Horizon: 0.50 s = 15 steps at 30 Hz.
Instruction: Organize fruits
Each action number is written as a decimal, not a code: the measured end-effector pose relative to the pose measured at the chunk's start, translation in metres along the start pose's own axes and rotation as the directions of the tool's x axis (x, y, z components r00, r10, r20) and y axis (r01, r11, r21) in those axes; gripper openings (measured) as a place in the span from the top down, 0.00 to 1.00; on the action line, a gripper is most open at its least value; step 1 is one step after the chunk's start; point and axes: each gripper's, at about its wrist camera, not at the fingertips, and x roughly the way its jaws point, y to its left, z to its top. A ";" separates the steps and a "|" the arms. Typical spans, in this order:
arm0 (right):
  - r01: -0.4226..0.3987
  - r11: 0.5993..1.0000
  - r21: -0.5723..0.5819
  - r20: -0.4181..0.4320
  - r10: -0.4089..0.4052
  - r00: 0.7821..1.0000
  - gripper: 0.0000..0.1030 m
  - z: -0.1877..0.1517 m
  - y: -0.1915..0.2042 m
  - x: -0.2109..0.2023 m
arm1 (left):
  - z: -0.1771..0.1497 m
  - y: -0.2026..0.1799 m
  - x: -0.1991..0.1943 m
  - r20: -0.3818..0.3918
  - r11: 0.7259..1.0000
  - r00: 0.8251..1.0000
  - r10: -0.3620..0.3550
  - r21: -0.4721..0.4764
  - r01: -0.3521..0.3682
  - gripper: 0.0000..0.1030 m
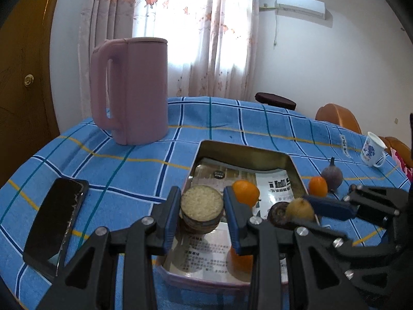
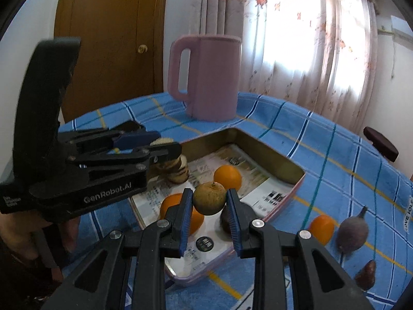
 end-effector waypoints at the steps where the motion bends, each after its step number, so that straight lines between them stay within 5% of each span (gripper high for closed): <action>1: -0.008 1.000 -0.005 -0.013 0.008 1.000 0.73 -0.001 0.002 0.002 | 0.000 -0.001 0.001 -0.008 1.000 1.000 -0.001 0.008 0.001 0.66; 10: -0.034 0.999 -0.001 -0.058 0.034 0.998 0.72 -0.006 0.001 0.011 | 0.001 -0.005 0.007 -0.035 1.000 0.999 0.003 0.026 -0.002 0.64; 15: -0.029 1.000 -0.001 -0.039 0.029 0.999 0.64 -0.008 -0.002 0.002 | 0.001 -0.005 0.000 0.004 1.000 1.000 0.022 0.009 -0.022 0.32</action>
